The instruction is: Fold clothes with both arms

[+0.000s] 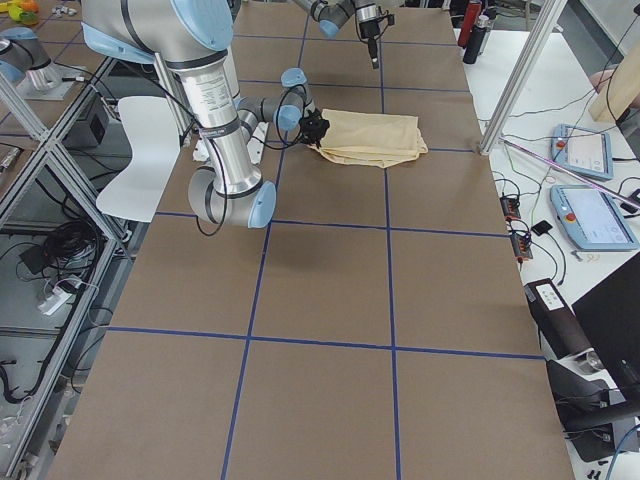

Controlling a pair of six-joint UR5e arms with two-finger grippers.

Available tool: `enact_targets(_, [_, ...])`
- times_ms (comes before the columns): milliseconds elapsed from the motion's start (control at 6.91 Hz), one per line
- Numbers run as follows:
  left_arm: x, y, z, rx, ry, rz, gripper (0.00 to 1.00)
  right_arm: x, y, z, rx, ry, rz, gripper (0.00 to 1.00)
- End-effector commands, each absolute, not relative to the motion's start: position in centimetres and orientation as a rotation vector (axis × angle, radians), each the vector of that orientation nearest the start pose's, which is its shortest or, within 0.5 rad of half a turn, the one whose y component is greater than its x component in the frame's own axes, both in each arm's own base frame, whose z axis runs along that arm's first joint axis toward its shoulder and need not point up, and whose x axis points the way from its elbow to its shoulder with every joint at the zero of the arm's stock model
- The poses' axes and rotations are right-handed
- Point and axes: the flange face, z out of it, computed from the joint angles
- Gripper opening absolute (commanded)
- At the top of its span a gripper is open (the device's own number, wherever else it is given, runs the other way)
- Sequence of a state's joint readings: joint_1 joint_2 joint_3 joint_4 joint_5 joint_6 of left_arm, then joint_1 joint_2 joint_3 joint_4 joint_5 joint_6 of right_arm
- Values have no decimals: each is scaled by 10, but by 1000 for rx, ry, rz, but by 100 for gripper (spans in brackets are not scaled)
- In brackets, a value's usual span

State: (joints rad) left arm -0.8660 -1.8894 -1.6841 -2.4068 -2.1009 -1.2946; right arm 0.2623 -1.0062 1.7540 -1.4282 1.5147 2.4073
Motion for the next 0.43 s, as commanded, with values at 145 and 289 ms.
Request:
enact_targets(145, [349, -445, 311, 76, 1369, -346, 100, -553, -291, 248, -222, -940, 1041, 0])
enact_targets(289, [372, -405, 312, -7, 1376, -457, 100, -550, -289, 249, -224, -941, 1038, 0])
